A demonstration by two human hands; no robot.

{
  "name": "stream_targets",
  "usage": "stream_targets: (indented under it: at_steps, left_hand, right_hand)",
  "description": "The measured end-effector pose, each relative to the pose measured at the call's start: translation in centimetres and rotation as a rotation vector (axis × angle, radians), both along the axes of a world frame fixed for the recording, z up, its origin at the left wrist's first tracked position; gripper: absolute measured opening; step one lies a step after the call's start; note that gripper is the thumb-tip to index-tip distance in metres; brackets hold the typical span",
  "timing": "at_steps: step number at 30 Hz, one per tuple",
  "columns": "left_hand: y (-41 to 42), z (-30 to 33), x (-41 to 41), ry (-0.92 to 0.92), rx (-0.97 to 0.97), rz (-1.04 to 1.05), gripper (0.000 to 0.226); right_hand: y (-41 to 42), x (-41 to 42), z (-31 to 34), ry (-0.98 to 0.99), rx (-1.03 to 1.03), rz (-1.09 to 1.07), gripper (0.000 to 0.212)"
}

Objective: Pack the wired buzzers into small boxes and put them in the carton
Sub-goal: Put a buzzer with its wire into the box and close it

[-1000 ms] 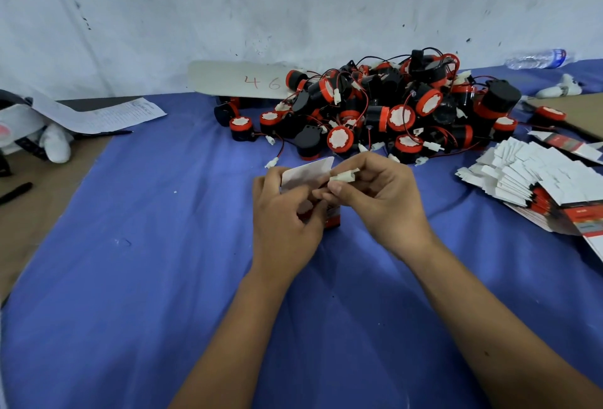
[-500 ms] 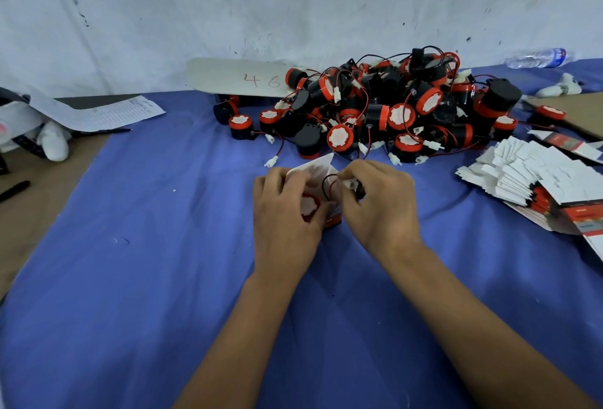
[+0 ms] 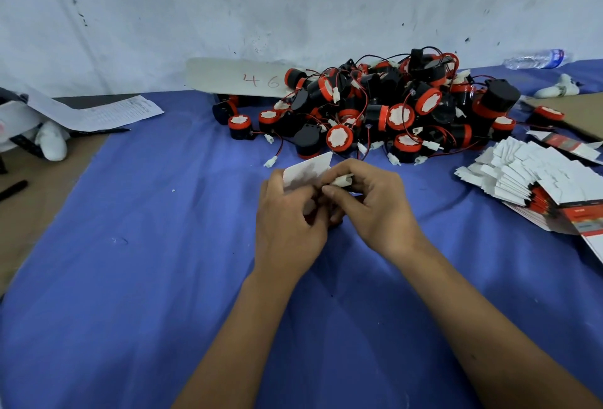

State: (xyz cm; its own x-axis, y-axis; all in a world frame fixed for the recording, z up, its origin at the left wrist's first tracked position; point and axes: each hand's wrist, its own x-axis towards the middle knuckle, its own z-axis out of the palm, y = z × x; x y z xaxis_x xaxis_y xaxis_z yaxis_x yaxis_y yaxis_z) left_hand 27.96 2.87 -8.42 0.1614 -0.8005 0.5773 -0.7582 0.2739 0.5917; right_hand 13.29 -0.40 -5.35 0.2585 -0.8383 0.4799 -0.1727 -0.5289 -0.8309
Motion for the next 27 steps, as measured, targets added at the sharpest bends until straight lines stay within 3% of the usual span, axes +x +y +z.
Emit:
stream_targets:
  at_steps: [10, 16, 20, 23, 27]
  left_hand:
    - [-0.2, 0.5, 0.2, 0.055, 0.058, -0.03, 0.009]
    - [-0.2, 0.5, 0.2, 0.068, 0.03, -0.055, 0.017]
    - [-0.2, 0.5, 0.2, 0.073, 0.001, -0.047, 0.008]
    - [-0.2, 0.5, 0.2, 0.062, 0.008, -0.058, 0.007]
    - [-0.1, 0.3, 0.2, 0.012, -0.008, -0.079, 0.026]
  right_hand:
    - [0.0, 0.2, 0.1, 0.202, -0.23, -0.343, 0.017]
    - [0.0, 0.5, 0.1, 0.227, -0.207, -0.325, 0.014]
    - [-0.3, -0.3, 0.5, 0.104, 0.037, -0.211, 0.013]
    - [-0.4, -0.5, 0.4, 0.242, -0.014, -0.229, 0.012]
    - [-0.4, -0.4, 0.4, 0.335, -0.041, -0.272, 0.013]
